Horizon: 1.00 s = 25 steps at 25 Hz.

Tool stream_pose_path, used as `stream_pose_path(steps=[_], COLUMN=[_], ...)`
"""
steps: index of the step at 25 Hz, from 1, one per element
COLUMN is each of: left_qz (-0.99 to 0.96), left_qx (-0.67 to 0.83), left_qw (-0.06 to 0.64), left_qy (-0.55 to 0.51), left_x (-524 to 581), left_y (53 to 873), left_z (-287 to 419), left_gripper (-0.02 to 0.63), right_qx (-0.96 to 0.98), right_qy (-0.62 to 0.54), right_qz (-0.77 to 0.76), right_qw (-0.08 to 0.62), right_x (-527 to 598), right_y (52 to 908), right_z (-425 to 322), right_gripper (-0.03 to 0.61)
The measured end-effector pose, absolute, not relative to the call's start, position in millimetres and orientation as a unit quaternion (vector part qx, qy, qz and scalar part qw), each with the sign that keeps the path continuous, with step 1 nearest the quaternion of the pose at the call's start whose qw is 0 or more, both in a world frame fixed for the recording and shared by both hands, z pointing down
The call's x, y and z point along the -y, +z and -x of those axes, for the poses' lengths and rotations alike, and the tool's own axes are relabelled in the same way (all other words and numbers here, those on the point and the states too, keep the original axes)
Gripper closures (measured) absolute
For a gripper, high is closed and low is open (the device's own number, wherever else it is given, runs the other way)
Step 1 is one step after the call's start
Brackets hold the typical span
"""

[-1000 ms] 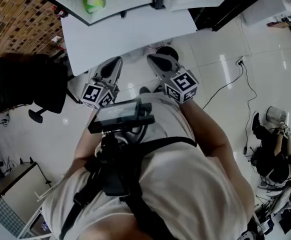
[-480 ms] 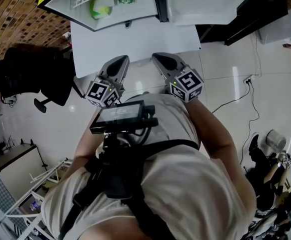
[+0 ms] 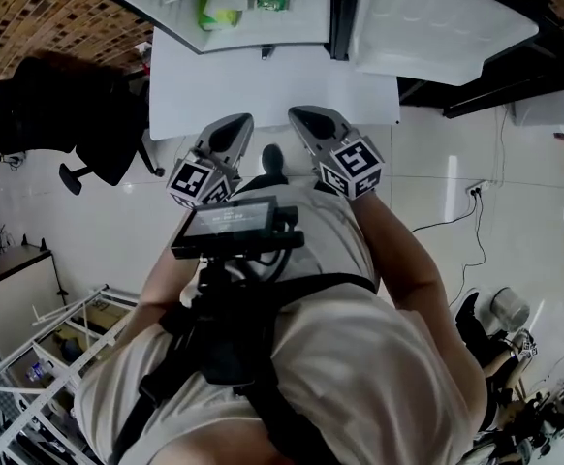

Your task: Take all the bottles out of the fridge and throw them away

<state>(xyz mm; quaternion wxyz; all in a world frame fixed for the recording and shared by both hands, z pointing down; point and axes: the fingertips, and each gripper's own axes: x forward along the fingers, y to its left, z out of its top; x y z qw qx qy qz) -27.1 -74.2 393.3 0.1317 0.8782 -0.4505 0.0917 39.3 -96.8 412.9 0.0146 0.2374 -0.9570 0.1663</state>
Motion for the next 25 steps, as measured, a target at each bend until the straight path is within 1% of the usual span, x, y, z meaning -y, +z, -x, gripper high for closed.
stream_pose_path(steps=[6,11,15,16,17,19,22,24,25], left_qz=[-0.858,-0.855,-0.855,-0.857,-0.859,-0.860,-0.861,-0.858,-0.856], left_qx=[0.485,0.500,0.496,0.492,0.488,0.482,0.475,0.474,0.476], left_qw=[0.153,0.131,0.142,0.146,0.151,0.159,0.176,0.192,0.197], left_qy=[0.063,0.043,0.039,0.041,0.043,0.046,0.048,0.051,0.054], left_x=[98,124,126,126,127,130,132,130,128], left_y=[400,400,406,410,412,410,411,417,419], left_z=[95,144,175,183,189,199,211,221,227], left_gripper=[0.611,0.611,0.611,0.611,0.611,0.611,0.611,0.611,0.611], right_qx=[0.963,0.974,0.974,0.974,0.974,0.973,0.965,0.955,0.947], right_qy=[0.153,0.083,0.051,0.041,0.031,0.015,0.001,-0.031,-0.056], right_qz=[-0.217,-0.192,-0.188,-0.185,-0.182,-0.179,-0.186,-0.190,-0.193], right_qw=[0.044,0.087,0.115,0.122,0.129,0.144,0.184,0.227,0.250], right_x=[123,138,166,173,180,198,229,252,264], right_y=[413,406,417,419,420,423,444,463,473], right_z=[26,72,111,121,132,152,172,184,189], right_gripper=[0.572,0.571,0.565,0.545,0.511,0.479,0.477,0.456,0.456])
